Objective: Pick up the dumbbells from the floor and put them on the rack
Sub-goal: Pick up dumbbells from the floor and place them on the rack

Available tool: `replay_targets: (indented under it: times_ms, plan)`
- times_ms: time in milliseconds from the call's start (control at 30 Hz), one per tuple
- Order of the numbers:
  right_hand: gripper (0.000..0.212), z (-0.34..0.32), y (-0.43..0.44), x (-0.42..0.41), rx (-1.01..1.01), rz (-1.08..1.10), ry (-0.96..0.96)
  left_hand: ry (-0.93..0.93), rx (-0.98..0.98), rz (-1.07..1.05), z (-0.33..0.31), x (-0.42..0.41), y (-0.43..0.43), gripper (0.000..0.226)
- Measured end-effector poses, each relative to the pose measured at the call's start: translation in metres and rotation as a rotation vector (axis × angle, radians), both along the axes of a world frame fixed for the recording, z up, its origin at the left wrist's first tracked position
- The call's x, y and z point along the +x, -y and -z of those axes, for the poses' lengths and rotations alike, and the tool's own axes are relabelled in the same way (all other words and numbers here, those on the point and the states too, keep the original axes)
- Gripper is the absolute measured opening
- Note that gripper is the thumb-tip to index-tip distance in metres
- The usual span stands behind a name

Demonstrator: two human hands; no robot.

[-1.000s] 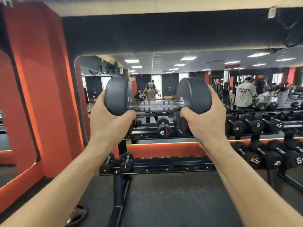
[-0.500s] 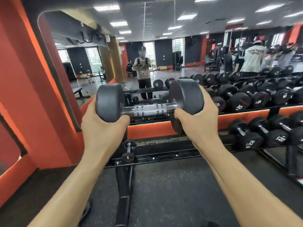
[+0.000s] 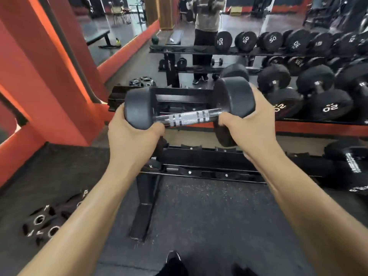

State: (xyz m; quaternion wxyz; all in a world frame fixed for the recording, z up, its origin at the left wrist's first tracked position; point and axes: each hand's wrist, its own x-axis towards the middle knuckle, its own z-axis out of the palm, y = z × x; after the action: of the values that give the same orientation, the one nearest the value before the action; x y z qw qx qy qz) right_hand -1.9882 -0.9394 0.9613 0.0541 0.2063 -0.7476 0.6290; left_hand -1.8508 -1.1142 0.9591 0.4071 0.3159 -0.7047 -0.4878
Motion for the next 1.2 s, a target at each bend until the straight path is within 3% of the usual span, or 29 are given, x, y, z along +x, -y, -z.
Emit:
replay_targets:
  times_ms: [333,567,667,867,1200]
  plan:
    - [0.050,0.104,0.100,-0.167,0.297,-0.101,0.178,0.150,0.242,-0.049,0.127,-0.150,0.090,0.043]
    - [0.069,0.190,0.151,-0.255,0.474,-0.253,0.300,0.297,0.472,-0.150,0.217,-0.209,0.111,0.058]
    - [0.079,0.231,0.178,-0.292,0.521,-0.399,0.343,0.342,0.560,-0.285,0.255,-0.230,0.112,0.046]
    - [0.097,0.318,0.222,-0.343,0.684,-0.633,0.306,0.400,0.788,-0.593,0.337,-0.269,0.091,0.065]
    - [0.091,0.414,0.263,-0.400,0.877,-0.861,0.267,0.347,1.095,-0.851,0.426,-0.324,0.067,0.055]
